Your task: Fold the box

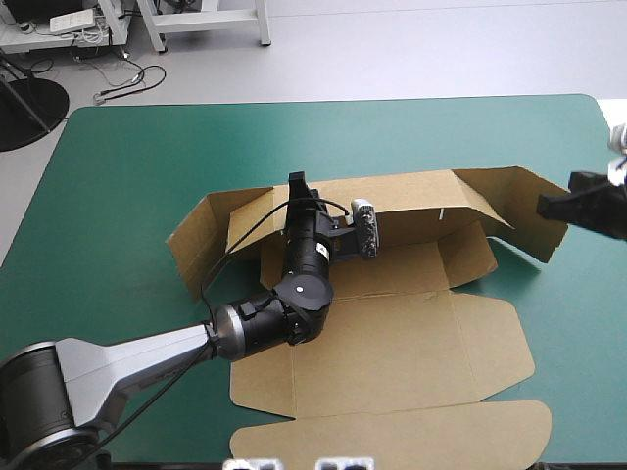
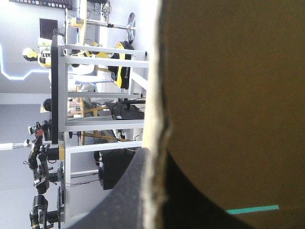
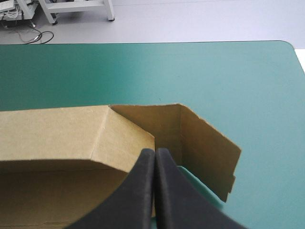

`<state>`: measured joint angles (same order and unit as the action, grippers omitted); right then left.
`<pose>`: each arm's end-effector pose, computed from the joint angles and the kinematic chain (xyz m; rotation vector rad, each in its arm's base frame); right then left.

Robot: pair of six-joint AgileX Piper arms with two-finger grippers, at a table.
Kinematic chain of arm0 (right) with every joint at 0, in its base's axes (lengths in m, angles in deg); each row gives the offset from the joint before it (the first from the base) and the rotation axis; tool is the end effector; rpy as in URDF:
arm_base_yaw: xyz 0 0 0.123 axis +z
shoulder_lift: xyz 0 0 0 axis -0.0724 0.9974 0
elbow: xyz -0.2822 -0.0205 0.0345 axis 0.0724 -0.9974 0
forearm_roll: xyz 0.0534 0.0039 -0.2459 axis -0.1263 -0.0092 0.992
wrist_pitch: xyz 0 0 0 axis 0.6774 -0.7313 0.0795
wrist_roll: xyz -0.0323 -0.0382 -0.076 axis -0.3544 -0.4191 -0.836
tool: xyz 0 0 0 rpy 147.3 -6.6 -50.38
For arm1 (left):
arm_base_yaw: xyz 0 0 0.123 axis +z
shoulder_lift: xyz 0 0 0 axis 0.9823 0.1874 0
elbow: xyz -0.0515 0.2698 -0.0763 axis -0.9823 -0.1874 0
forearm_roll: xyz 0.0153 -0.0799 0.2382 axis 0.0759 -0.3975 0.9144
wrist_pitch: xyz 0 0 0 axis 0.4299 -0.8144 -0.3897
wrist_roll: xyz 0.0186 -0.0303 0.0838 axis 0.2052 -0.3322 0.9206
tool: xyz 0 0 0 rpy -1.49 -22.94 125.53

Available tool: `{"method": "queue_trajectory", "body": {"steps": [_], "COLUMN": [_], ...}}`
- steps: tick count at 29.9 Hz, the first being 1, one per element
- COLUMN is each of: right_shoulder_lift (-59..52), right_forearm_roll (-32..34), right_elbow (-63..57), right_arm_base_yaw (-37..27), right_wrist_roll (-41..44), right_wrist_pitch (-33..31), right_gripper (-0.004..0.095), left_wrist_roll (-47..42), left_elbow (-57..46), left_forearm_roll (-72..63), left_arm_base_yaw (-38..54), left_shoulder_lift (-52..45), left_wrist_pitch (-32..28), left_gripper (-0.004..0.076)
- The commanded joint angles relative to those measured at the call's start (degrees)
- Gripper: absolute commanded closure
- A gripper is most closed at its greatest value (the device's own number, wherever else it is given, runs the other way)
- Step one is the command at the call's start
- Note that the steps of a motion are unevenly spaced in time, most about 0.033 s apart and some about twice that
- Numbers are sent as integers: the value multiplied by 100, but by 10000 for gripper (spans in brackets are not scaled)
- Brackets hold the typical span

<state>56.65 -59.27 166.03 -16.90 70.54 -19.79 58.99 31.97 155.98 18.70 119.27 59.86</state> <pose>0.1645 -0.0095 0.4667 -0.0351 2.0731 0.1299 0.2380 -0.2772 0.2998 1.3344 1.4943 0.8439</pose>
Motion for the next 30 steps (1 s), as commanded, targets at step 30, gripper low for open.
{"method": "queue_trajectory", "body": {"steps": [30], "right_shoulder_lift": [4815], "right_forearm_roll": [-222], "right_elbow": [3428], "right_arm_base_yaw": [521], "right_wrist_roll": [161], "right_wrist_pitch": [-1335], "right_gripper": [927], "left_wrist_roll": [-742], "left_elbow": [99], "left_forearm_roll": [466], "left_arm_base_yaw": [-87], "left_shoulder_lift": [-227], "left_wrist_pitch": [153], "left_gripper": [734]}}
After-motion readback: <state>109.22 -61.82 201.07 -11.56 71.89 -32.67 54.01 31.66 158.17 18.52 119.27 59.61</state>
